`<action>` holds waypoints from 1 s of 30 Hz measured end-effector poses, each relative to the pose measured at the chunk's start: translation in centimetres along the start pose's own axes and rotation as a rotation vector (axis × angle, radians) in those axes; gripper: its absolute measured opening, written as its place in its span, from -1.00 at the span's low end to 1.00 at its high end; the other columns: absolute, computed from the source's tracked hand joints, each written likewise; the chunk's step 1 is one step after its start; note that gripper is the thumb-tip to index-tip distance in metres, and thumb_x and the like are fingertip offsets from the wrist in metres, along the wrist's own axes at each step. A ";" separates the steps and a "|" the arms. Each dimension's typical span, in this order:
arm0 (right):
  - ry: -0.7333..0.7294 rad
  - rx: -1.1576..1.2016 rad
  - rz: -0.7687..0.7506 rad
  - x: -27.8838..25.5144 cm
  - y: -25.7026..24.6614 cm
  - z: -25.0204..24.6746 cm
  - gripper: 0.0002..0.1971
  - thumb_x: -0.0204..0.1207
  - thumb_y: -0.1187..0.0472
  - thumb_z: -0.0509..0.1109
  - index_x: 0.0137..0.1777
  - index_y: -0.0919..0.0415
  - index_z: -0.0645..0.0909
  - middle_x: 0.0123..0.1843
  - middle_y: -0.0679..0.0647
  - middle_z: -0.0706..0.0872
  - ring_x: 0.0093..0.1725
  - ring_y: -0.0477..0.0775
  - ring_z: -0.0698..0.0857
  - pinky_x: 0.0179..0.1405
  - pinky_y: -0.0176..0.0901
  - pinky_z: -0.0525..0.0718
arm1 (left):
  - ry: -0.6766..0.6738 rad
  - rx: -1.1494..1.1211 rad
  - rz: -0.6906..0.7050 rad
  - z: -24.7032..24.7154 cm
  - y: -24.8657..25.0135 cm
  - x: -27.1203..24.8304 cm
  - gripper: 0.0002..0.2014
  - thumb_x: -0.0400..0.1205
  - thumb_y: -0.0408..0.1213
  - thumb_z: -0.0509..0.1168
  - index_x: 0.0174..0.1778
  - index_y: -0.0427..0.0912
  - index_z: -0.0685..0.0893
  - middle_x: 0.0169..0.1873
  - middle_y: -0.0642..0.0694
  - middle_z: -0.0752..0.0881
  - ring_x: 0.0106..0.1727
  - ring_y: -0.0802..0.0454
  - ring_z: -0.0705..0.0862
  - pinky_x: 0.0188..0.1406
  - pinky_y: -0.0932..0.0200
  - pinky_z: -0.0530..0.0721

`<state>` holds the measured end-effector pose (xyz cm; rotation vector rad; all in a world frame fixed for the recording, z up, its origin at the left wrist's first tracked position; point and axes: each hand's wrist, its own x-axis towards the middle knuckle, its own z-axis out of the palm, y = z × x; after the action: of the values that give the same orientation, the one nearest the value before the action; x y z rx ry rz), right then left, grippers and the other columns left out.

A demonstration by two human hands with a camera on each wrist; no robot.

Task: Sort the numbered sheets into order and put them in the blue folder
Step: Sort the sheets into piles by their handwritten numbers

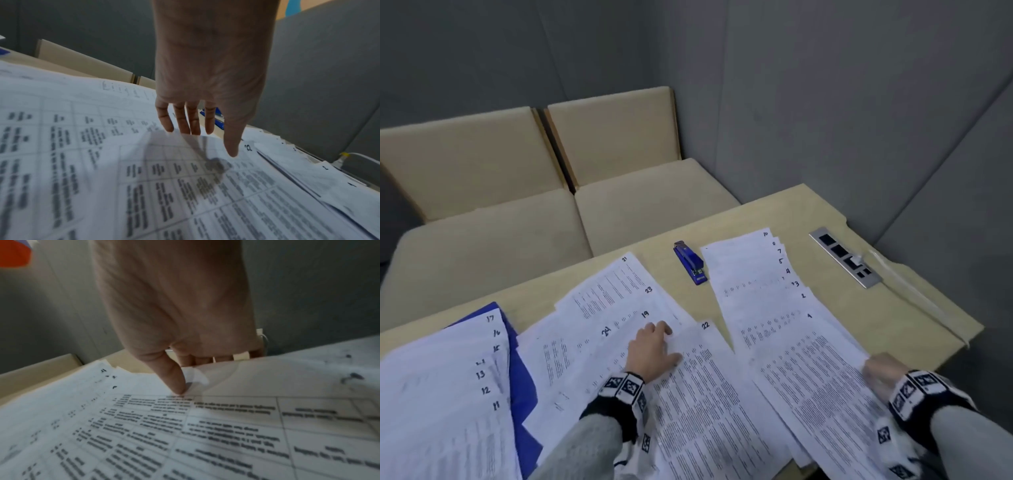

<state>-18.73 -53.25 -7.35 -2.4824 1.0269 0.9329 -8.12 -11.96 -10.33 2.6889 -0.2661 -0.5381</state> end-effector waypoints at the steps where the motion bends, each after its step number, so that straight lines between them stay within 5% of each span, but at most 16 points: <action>1: 0.004 0.049 0.029 0.3 0.2 0.2 -0.70 0.62 0.34 0.17 0.23 0.51 0.56 0.22 0.39 0.65 0.28 0.31 0.61 -0.12 -0.21 0.42 | -0.008 0.040 0.001 0.2 -0.3 -0.2 -0.45 0.43 0.11 0.40 0.28 0.00 0.44 0.17 -0.04 0.52 0.19 -0.06 0.51 0.12 -0.01 0.54; 4: 0.032 0.248 0.181 1.8 0.5 0.4 -0.67 0.47 0.33 0.29 0.14 0.60 0.53 -0.06 0.36 0.67 0.12 0.38 0.66 -0.16 -0.10 0.57 | -0.008 0.134 0.003 0.3 -0.9 -0.9 -0.43 0.44 0.07 0.41 0.31 -0.01 0.42 0.19 -0.03 0.52 0.22 -0.06 0.49 0.14 0.01 0.49; 7: 0.194 0.172 0.257 -0.4 -2.8 -0.1 -0.40 0.29 0.14 0.40 0.32 0.33 0.35 0.34 0.35 0.44 0.34 0.33 0.49 0.31 0.12 0.49 | 0.010 0.132 0.011 0.1 -1.0 -1.7 -0.58 0.50 -0.09 0.38 0.24 -0.04 0.48 0.15 -0.03 0.59 0.21 -0.07 0.51 0.16 0.01 0.46; 9: 0.327 0.068 0.071 -2.8 -6.7 -0.3 -0.40 0.40 0.15 0.39 0.42 0.14 0.25 0.48 0.28 0.28 0.45 0.27 0.30 0.40 0.22 0.30 | 0.054 0.074 0.034 -0.1 -1.1 -2.3 -0.80 0.54 -0.19 0.33 0.05 -0.06 0.55 0.03 -0.03 0.65 0.13 -0.07 0.53 0.06 0.04 0.43; 11: 0.358 0.132 -0.225 -4.1 -11.0 0.5 -0.46 0.48 0.22 0.36 0.46 0.09 0.32 0.47 0.22 0.35 0.44 0.23 0.33 0.38 0.16 0.34 | 0.076 -0.006 0.056 -0.5 -1.6 -3.2 -0.92 0.53 -0.27 0.28 -0.17 -0.05 0.49 -0.13 -0.04 0.65 0.01 -0.07 0.52 -0.07 0.07 0.38; 14: 0.138 0.182 -0.605 -5.7 -16.5 3.6 -0.54 0.48 0.23 0.39 0.39 0.06 0.45 0.26 0.08 0.48 0.37 0.15 0.43 0.33 0.06 0.47 | 0.044 -0.059 0.072 -1.3 -3.3 -4.4 -0.90 0.53 -0.26 0.31 -0.23 -0.07 0.49 -0.19 -0.02 0.63 -0.04 -0.06 0.52 -0.06 0.05 0.45; 17: 0.048 0.199 -0.625 -7.1 -20.2 6.8 -0.55 0.40 0.14 0.44 0.30 -0.05 0.50 0.13 -0.05 0.48 0.31 0.07 0.49 0.35 0.08 0.48 | 0.026 -0.056 0.074 -2.1 -5.2 -5.4 -0.86 0.50 -0.26 0.32 -0.29 -0.07 0.46 -0.24 -0.01 0.55 -0.11 -0.05 0.48 -0.10 0.05 0.44; 19: 0.044 0.192 -0.596 -7.6 -21.7 8.2 -0.74 0.38 0.06 0.45 0.06 -0.14 0.57 0.00 -0.18 0.52 0.18 -0.03 0.52 0.34 0.04 0.45 | -0.001 -0.032 0.064 -2.4 -6.2 -5.9 -0.77 0.49 -0.22 0.33 -0.37 0.01 0.39 -0.25 0.01 0.50 -0.11 -0.04 0.48 -0.14 0.08 0.41; 22: -0.004 0.206 -0.586 -8.1 -23.0 9.4 -0.90 0.41 0.07 0.44 -0.26 -0.12 0.58 -0.10 -0.22 0.68 0.10 -0.04 0.63 0.30 0.03 0.47 | 0.104 -0.033 0.010 -2.5 -8.0 -6.5 -0.86 0.52 0.00 0.34 -0.16 0.08 0.55 -0.06 0.06 0.47 0.08 0.03 0.45 0.05 0.06 0.39; 25: 0.002 0.265 -0.573 -7.9 -23.7 10.2 -0.86 0.44 0.11 0.43 -0.31 -0.08 0.55 -0.15 -0.19 0.71 0.03 -0.01 0.68 0.30 0.11 0.50 | 0.297 -0.143 -0.135 -2.6 -9.4 -6.2 -0.64 0.58 0.04 0.32 0.23 0.00 0.54 0.17 -0.01 0.46 0.20 0.02 0.47 0.21 0.03 0.46; 30: 0.023 0.211 -0.591 -7.8 -25.3 10.1 -0.92 0.51 0.14 0.31 -0.20 -0.05 0.53 -0.17 -0.18 0.66 -0.01 0.01 0.66 0.04 -0.12 0.50 | 0.191 -0.267 -0.230 -3.4 -10.2 -5.7 -0.62 0.58 -0.21 0.32 0.31 -0.04 0.44 0.13 0.00 0.56 0.10 0.01 0.62 0.20 -0.01 0.56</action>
<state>-9.48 -26.53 -9.07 -2.3994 0.3255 0.5740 -10.79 -0.09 -9.67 2.4985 0.1590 -0.3479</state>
